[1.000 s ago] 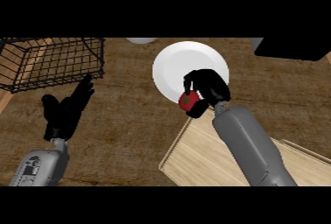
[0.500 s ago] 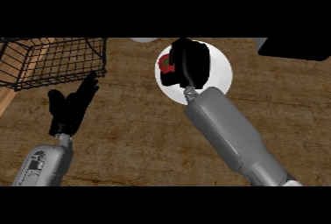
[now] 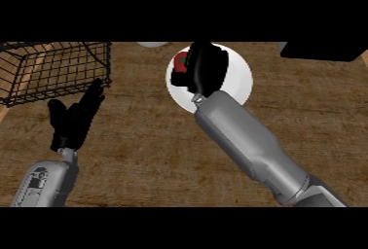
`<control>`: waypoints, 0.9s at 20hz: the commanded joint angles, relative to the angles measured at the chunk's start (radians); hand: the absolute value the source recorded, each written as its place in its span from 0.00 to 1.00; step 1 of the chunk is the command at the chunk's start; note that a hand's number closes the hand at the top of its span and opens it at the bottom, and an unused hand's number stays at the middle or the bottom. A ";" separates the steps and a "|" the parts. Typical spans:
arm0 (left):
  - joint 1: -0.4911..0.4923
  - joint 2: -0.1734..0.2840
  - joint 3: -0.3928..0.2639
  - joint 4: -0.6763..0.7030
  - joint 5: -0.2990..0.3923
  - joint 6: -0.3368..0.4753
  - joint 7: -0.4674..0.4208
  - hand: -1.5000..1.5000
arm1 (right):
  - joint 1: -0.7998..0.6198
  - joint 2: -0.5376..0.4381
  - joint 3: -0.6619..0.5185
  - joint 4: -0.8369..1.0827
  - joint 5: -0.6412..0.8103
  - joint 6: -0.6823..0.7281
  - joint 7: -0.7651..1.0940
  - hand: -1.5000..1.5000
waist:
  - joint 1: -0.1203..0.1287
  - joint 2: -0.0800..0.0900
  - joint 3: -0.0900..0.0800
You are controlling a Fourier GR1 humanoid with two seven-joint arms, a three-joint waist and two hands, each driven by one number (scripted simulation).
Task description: Pick the tomato from the tray and place it in the plate
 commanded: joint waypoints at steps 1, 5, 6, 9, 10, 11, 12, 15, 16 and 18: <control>-0.026 -0.011 0.013 0.023 0.002 0.015 0.023 0.50 | -0.003 0.005 0.028 0.073 -0.010 -0.118 0.116 1.00 | -0.037 -0.003 0.001; 0.046 0.023 0.031 -0.028 0.020 -0.023 -0.001 0.50 | -0.032 0.005 -0.040 0.211 -0.057 -0.170 0.002 1.00 | -0.036 -0.003 0.002; 0.020 0.008 0.029 0.010 -0.008 0.009 -0.019 0.50 | -0.064 0.005 -0.069 0.280 -0.082 -0.154 -0.064 1.00 | -0.036 0.002 0.002; 0.045 0.011 0.028 -0.021 -0.007 0.005 0.005 0.50 | 0.008 0.005 -0.065 0.287 -0.115 -0.120 -0.086 1.00 | -0.054 -0.005 0.002; 0.066 -0.011 0.005 -0.053 -0.027 0.025 -0.006 0.50 | -0.027 0.005 -0.101 0.323 -0.164 -0.061 -0.157 1.00 | -0.046 -0.003 0.002; 0.052 0.005 0.038 -0.004 -0.009 0.013 -0.032 0.50 | 0.009 -0.016 -0.118 0.342 -0.191 -0.055 -0.243 1.00 | -0.049 0.002 0.002; 0.023 0.037 0.057 -0.003 0.004 -0.009 -0.004 0.50 | 0.026 0.005 -0.153 0.332 -0.240 -0.064 -0.274 1.00 | -0.050 0.002 0.002; 0.074 0.011 0.043 -0.015 0.000 -0.007 -0.046 0.50 | 0.042 -0.001 -0.249 0.330 -0.352 -0.059 -0.345 0.00 | -0.047 0.002 0.003; 0.048 0.005 0.044 0.013 -0.008 0.002 -0.050 0.50 | 0.065 -0.008 -0.259 0.312 -0.381 -0.036 -0.422 0.00 | -0.059 0.000 0.003; 0.051 -0.028 0.006 -0.025 -0.027 0.023 0.003 0.50 | 0.012 -0.007 -0.281 0.363 -0.390 -0.007 -0.499 0.00 | -0.052 -0.002 0.003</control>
